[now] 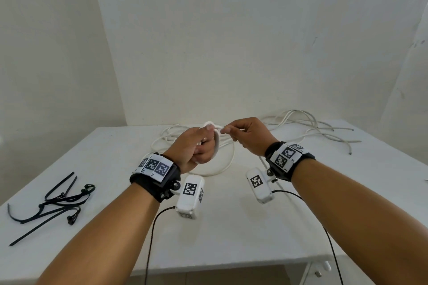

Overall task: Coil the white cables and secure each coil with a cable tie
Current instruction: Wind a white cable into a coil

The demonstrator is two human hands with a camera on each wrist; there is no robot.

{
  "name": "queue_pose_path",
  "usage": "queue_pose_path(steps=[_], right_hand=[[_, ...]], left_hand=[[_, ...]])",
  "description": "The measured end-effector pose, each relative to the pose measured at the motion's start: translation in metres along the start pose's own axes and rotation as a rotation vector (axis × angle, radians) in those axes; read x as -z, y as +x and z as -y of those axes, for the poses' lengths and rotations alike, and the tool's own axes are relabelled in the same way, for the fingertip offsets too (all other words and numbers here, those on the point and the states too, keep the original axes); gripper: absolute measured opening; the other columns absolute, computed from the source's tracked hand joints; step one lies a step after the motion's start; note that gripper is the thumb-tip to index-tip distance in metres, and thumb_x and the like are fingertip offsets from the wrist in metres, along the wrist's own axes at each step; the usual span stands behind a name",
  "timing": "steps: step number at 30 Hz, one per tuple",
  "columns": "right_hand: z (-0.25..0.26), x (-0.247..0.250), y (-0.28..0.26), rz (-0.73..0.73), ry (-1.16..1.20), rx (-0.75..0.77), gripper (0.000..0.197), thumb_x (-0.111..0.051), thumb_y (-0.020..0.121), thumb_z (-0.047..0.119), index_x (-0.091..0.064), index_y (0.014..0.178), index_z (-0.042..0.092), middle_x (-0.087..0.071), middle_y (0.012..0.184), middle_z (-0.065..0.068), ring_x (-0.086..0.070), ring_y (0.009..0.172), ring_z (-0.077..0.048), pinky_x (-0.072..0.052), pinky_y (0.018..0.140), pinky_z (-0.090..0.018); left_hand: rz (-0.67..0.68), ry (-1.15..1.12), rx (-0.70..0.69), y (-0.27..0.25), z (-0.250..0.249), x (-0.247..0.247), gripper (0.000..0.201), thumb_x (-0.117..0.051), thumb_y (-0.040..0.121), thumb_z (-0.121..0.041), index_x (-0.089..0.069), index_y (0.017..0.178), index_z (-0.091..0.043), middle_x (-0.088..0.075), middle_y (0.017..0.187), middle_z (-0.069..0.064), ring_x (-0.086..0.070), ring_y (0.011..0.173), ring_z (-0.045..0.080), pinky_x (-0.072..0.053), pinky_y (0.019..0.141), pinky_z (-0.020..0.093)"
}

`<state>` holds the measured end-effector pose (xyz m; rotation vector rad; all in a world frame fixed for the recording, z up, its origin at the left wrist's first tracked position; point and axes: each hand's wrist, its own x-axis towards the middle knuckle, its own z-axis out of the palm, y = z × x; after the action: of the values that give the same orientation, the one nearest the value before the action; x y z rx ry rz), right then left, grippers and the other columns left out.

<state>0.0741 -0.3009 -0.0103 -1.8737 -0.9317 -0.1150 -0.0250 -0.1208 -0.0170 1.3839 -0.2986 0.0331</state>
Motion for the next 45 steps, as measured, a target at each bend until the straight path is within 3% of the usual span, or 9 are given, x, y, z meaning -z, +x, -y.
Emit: queue_pose_path(steps=[3, 11, 19, 25, 29, 32, 38, 41, 45], right_hand=[[0.005, -0.011, -0.003, -0.007, 0.021, 0.02, 0.04, -0.058, 0.099, 0.036, -0.069, 0.061, 0.043, -0.05, 0.053, 0.01, -0.039, 0.045, -0.005, -0.035, 0.05, -0.017], [0.008, -0.026, -0.005, 0.079, -0.248, 0.041, 0.03, -0.044, 0.102, 0.02, -0.057, 0.075, 0.015, -0.05, 0.059, 0.008, -0.041, 0.053, -0.005, -0.034, 0.055, -0.021], [0.002, -0.039, -0.02, 0.208, -0.498, 0.064, 0.032, -0.041, 0.105, 0.034, -0.058, 0.085, 0.015, -0.054, 0.066, 0.003, -0.048, 0.057, -0.013, -0.045, 0.059, -0.034], [0.008, -0.041, -0.027, 0.237, -0.544, 0.105, 0.026, -0.047, 0.102, 0.03, -0.067, 0.1, 0.014, -0.063, 0.077, -0.001, -0.054, 0.065, -0.019, -0.052, 0.065, -0.038], [0.013, -0.041, -0.027, 0.261, -0.551, 0.128, 0.02, -0.051, 0.099, 0.027, -0.066, 0.093, 0.016, -0.06, 0.072, 0.004, -0.054, 0.061, -0.016, -0.053, 0.062, -0.037], [0.019, -0.037, -0.028, 0.285, -0.582, 0.142, 0.018, -0.053, 0.096, 0.028, -0.068, 0.096, 0.019, -0.06, 0.072, 0.008, -0.053, 0.061, -0.01, -0.051, 0.061, -0.033], [0.025, -0.017, -0.021, 0.3, -0.613, 0.146, 0.014, -0.061, 0.093, 0.038, -0.07, 0.095, 0.028, -0.065, 0.082, 0.011, -0.059, 0.074, -0.012, -0.05, 0.066, -0.031], [0.028, -0.006, -0.014, 0.294, -0.574, 0.138, 0.011, -0.066, 0.091, 0.04, -0.071, 0.093, 0.031, -0.067, 0.084, 0.013, -0.06, 0.077, -0.009, -0.052, 0.07, -0.03], [0.028, 0.011, -0.002, 0.267, -0.505, 0.117, 0.011, -0.071, 0.087, 0.043, -0.072, 0.088, 0.032, -0.069, 0.085, 0.015, -0.064, 0.082, -0.006, -0.056, 0.077, -0.034]], left_hand=[[0.01, -0.151, -0.051, 0.002, -0.005, -0.005, 0.041, -0.059, 0.088, -0.047, -0.04, 0.063, -0.02, -0.028, 0.042, -0.009, -0.023, 0.034, 0.006, -0.022, 0.039, 0.02], [-0.04, -0.442, -0.213, 0.013, -0.011, -0.021, 0.029, -0.039, 0.1, -0.034, -0.047, 0.083, -0.012, -0.043, 0.062, -0.001, -0.039, 0.049, 0.014, -0.04, 0.054, 0.025], [-0.358, -0.172, -0.276, 0.03, -0.005, -0.016, 0.027, -0.038, 0.105, -0.025, -0.045, 0.08, -0.015, -0.051, 0.061, -0.004, -0.044, 0.05, 0.012, -0.037, 0.057, 0.025], [-0.458, 0.448, -0.314, 0.033, 0.004, -0.003, 0.033, -0.044, 0.104, -0.028, -0.047, 0.074, -0.013, -0.053, 0.064, 0.001, -0.045, 0.055, 0.018, -0.041, 0.058, 0.027], [-0.4, 0.808, -0.25, 0.03, 0.014, 0.009, 0.053, -0.048, 0.099, -0.038, -0.046, 0.069, 0.005, -0.047, 0.058, 0.012, -0.044, 0.053, 0.023, -0.047, 0.059, 0.043], [-0.381, 0.963, -0.197, 0.03, 0.021, 0.025, 0.055, -0.049, 0.091, -0.05, -0.043, 0.066, -0.001, -0.044, 0.057, 0.015, -0.043, 0.052, 0.029, -0.048, 0.058, 0.052], [-0.25, 1.223, -0.012, 0.017, 0.021, 0.025, 0.04, -0.048, 0.092, -0.043, -0.036, 0.064, -0.016, -0.042, 0.059, 0.0, -0.038, 0.053, 0.016, -0.035, 0.055, 0.033], [-0.205, 1.018, 0.115, 0.012, 0.019, 0.022, 0.038, -0.049, 0.094, -0.038, -0.045, 0.068, -0.012, -0.051, 0.053, 0.001, -0.043, 0.043, 0.011, -0.036, 0.05, 0.027], [-0.185, 0.719, 0.212, 0.005, 0.017, 0.013, 0.046, -0.038, 0.101, -0.038, -0.048, 0.066, -0.011, -0.039, 0.046, -0.002, -0.03, 0.038, 0.012, -0.025, 0.04, 0.02]])
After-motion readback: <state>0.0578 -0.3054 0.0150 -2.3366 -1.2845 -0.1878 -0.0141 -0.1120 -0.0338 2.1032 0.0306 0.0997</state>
